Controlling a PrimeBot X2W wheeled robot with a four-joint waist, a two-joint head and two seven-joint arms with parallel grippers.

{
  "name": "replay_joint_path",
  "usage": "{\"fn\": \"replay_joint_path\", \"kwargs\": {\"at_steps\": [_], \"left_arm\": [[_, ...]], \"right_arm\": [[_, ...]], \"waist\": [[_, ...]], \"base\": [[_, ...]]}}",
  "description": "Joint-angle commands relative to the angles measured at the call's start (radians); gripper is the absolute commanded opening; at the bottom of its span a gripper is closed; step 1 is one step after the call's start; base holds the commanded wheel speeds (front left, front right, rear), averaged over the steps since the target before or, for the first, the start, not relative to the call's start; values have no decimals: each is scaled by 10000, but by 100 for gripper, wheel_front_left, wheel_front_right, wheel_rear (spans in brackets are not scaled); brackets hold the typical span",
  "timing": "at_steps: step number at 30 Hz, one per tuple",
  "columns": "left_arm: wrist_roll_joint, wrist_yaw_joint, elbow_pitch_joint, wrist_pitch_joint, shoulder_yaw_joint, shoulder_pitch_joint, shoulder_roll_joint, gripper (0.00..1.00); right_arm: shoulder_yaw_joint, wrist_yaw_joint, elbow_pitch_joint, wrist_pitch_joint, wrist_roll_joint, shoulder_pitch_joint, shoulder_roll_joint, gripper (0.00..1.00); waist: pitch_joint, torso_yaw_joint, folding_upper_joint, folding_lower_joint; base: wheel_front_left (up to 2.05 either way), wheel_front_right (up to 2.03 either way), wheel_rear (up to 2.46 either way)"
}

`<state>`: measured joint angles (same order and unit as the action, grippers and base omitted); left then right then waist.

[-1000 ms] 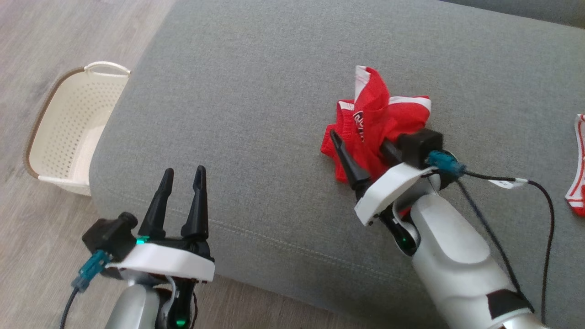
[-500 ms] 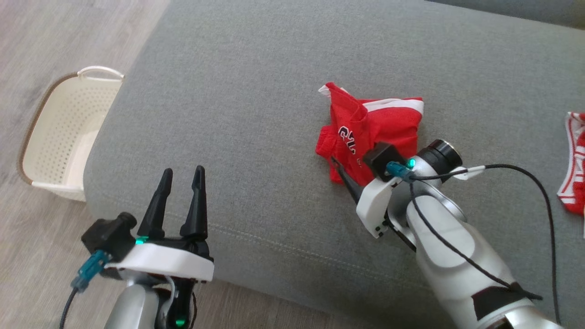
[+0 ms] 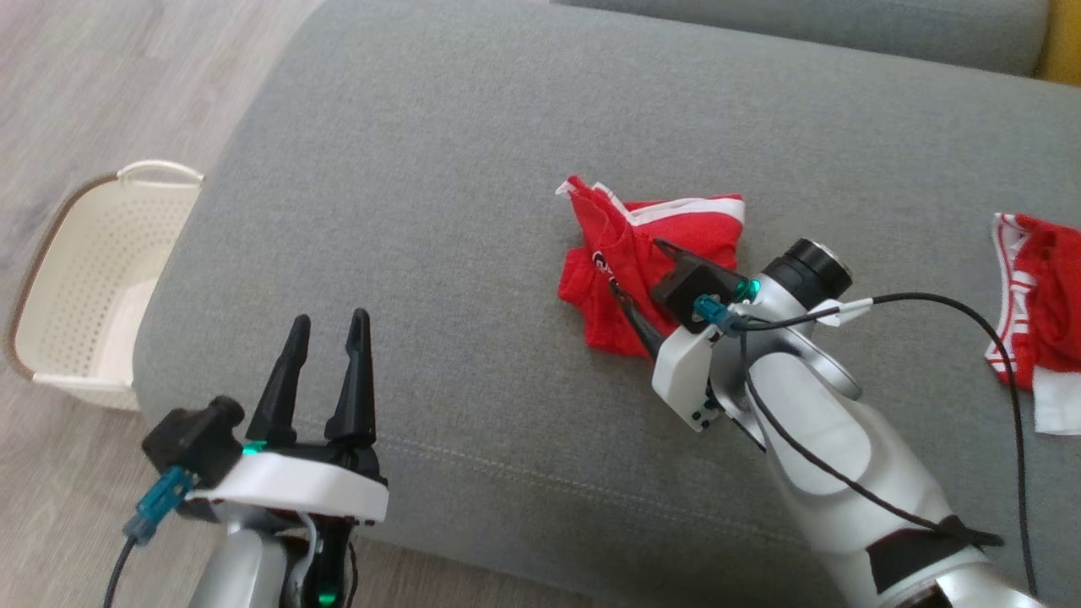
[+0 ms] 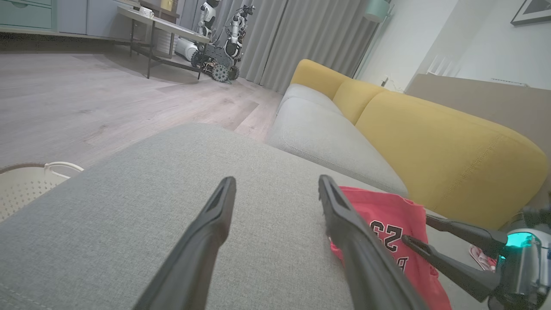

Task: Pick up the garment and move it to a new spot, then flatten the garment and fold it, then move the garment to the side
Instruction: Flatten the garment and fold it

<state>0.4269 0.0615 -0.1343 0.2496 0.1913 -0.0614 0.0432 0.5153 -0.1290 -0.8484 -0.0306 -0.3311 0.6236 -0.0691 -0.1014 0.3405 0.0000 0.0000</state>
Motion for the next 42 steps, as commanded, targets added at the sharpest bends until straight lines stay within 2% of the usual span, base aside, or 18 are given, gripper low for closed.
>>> {"fn": "replay_joint_path", "kwargs": {"at_steps": [1, 16, 21, 34, 42], "left_arm": [[7, 3, 316, 122, -379, -149, 70, 100], [-153, 48, 540, 122, -632, -78, 70, 100], [-151, 54, 635, 122, -635, -112, 70, 100], [-143, 84, 1166, 122, -623, -311, 70, 100], [-227, 138, 1213, 122, -611, -313, 70, 100]], "right_arm": [[53, -17, 408, 49, -68, 190, 178, 100], [-325, -17, 1817, 585, 573, -480, 78, 100], [-842, -17, 2613, 741, 1057, -842, -40, 100], [-3771, -17, 5180, -647, 3023, -2569, 123, 100], [-4244, -17, 5789, -1378, 3437, -3464, 179, 100]], "waist": [[105, -82, 0, 0], [538, -783, 0, 0], [540, -953, 0, 0], [120, -1463, 0, 0], [22, -1767, 0, 0]], "base": [[0, 0, 0], [0, 0, 0], [0, 0, 0], [0, 0, 0], [0, 0, 0]]}}
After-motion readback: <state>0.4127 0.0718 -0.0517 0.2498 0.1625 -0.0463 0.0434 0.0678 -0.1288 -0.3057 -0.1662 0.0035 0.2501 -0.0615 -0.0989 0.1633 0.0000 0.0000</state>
